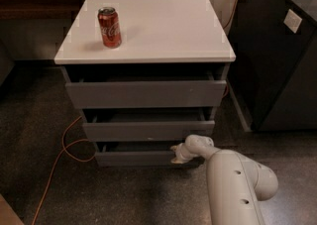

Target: Place coke can into bottom drawer

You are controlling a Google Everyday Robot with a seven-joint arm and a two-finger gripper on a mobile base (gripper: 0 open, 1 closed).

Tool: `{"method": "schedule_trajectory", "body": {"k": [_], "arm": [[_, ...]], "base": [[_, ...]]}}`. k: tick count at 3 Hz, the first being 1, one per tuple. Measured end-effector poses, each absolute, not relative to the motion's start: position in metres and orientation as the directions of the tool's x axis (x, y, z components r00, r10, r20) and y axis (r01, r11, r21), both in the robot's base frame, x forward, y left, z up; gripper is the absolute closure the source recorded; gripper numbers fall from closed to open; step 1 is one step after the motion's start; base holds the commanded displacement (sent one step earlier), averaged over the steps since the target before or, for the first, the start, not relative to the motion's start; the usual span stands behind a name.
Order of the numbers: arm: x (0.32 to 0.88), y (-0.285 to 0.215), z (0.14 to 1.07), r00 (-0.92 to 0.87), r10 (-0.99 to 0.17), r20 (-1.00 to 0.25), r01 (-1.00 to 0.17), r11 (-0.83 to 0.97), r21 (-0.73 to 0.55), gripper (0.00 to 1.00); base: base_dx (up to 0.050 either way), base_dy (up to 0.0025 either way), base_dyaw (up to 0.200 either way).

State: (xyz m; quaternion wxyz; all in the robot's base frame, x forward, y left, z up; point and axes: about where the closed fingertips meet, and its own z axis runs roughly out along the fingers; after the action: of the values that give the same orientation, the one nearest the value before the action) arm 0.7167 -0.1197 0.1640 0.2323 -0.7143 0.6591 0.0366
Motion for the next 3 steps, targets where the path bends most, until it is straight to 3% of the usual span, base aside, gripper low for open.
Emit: {"method": "schedule_trajectory", "body": {"k": [2,3], "arm": [[0.717,-0.12,0.17,0.128,-0.925,-0.359,-0.959,-0.023,-0.283,1.0],[0.703,-0.113,0.175,0.133,-0.92,-0.368,-0.964,-0.034,-0.263,1.0]], "base": [[0.0,0.0,0.0],[0.0,0.0,0.0]]}}
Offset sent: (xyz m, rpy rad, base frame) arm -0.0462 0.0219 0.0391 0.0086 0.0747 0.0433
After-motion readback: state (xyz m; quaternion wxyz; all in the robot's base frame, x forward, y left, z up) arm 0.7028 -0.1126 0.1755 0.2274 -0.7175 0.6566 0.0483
